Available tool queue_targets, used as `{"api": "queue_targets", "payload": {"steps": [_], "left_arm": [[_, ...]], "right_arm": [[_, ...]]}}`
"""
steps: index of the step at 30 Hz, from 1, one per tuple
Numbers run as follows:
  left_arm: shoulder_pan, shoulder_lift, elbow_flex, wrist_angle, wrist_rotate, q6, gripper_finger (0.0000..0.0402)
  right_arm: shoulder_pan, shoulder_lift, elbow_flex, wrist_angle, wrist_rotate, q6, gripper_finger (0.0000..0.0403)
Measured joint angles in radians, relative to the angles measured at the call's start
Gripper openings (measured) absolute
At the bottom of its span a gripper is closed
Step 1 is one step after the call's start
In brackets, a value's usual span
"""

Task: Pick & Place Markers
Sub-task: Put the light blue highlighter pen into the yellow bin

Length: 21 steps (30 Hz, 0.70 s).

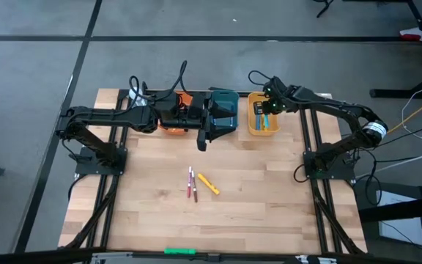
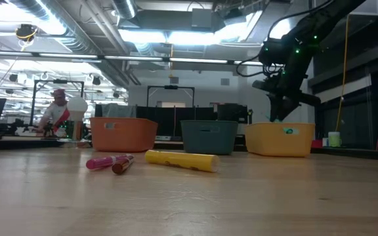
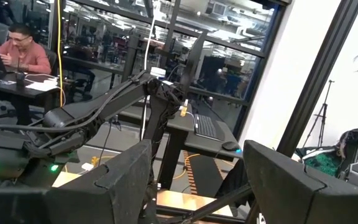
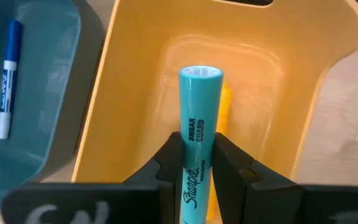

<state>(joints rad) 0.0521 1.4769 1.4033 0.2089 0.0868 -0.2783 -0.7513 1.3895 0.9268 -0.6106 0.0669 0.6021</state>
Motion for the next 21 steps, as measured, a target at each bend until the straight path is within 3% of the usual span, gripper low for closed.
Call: {"api": "queue_targets", "payload": {"steps": [21], "left_arm": [[0.0,0.0,0.0,0.0,0.003,-0.018,0.0251]], "right_arm": [[0.0,0.0,0.0,-0.001,0.0,0.022,0.0101]]}}
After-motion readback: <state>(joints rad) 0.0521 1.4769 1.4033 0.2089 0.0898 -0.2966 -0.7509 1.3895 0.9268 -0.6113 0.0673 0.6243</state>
